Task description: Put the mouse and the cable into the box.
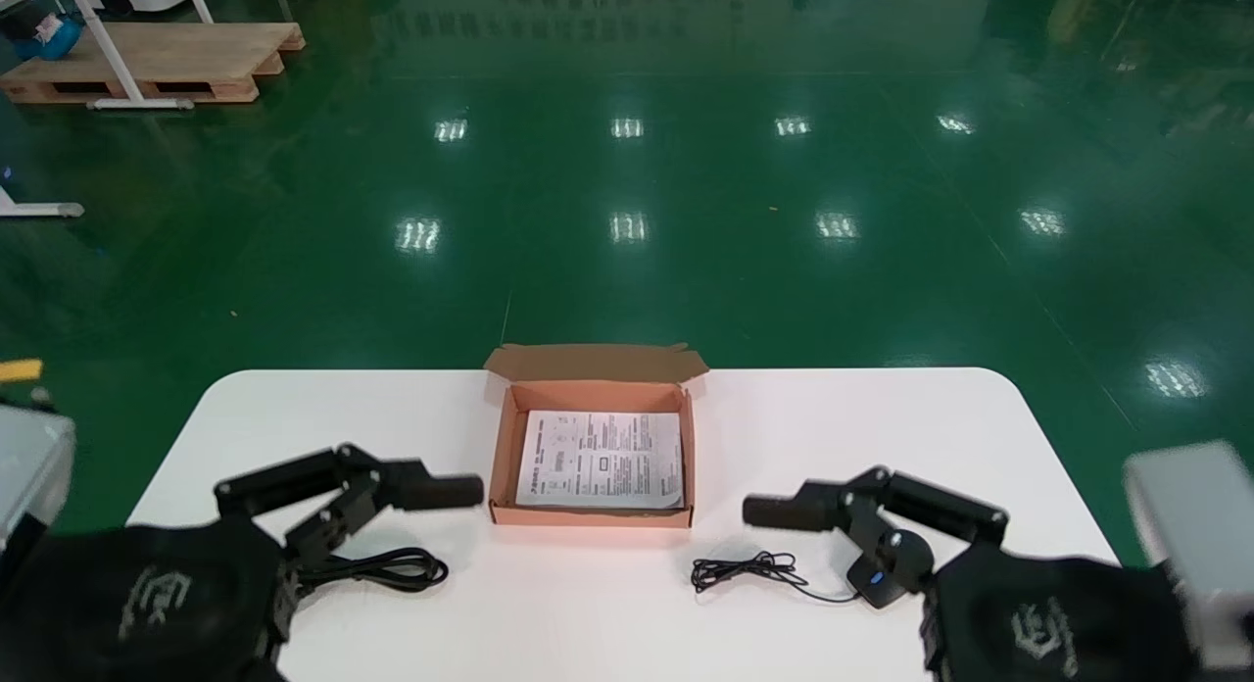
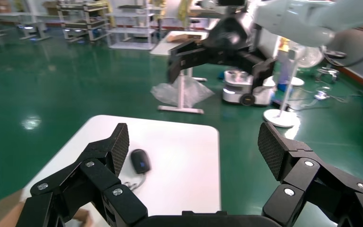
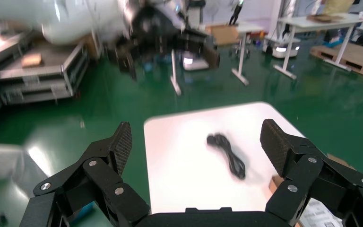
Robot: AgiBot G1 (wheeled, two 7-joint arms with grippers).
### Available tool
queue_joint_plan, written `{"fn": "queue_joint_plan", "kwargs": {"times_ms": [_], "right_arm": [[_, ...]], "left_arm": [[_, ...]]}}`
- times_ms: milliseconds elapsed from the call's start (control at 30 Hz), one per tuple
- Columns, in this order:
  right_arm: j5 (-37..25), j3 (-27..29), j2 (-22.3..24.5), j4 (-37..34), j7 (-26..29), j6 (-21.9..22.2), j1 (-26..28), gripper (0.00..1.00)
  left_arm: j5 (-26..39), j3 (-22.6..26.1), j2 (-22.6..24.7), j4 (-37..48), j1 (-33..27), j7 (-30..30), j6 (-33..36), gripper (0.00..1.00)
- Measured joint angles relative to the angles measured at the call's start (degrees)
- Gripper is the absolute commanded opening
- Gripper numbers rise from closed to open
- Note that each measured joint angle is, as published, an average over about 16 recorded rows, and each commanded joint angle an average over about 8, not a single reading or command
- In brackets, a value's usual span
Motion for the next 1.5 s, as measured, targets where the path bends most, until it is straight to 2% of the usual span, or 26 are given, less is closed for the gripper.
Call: {"fn": "queue_joint_plan", "kwargs": {"times_ms": [300,400,500,800,1000,1267,1500], "right_arm": [[-27.2,-10.1,-8.2,0.6,-1.1,6.0,6.4,1.0],[-34.9,-13.1,-11.1,0.1,-0.6,8.0,8.7,1.0],[-40.1,-15.0,-13.2,-0.5,0.1,9.5,10.2,1.0],[-43.5,-16.4,-14.9,-0.9,1.1,10.4,11.3,1.0],[-43.9,-16.4,-15.5,-0.5,2.0,10.5,11.6,1.0],[-47.4,-17.2,-16.8,-0.7,4.0,11.8,12.8,1.0],[-49.4,-17.2,-16.5,-0.9,5.5,12.6,13.5,1.0]], "left_arm": [[26.7,10.8,2.8,3.6,-9.8,6.7,-0.2,1.0],[32.7,13.3,4.6,6.0,-12.4,9.0,-1.1,1.0],[35.9,14.5,6.1,8.2,-13.8,10.5,-2.2,1.0],[38.6,15.4,7.5,10.2,-14.6,12.0,-3.6,1.0],[43.1,16.2,9.9,13.3,-14.9,14.5,-8.4,1.0],[52.1,18.8,18.1,26.7,-17.2,22.1,-19.4,1.0],[56.6,20.6,25.8,41.9,-20.6,28.9,-26.6,1.0]]}}
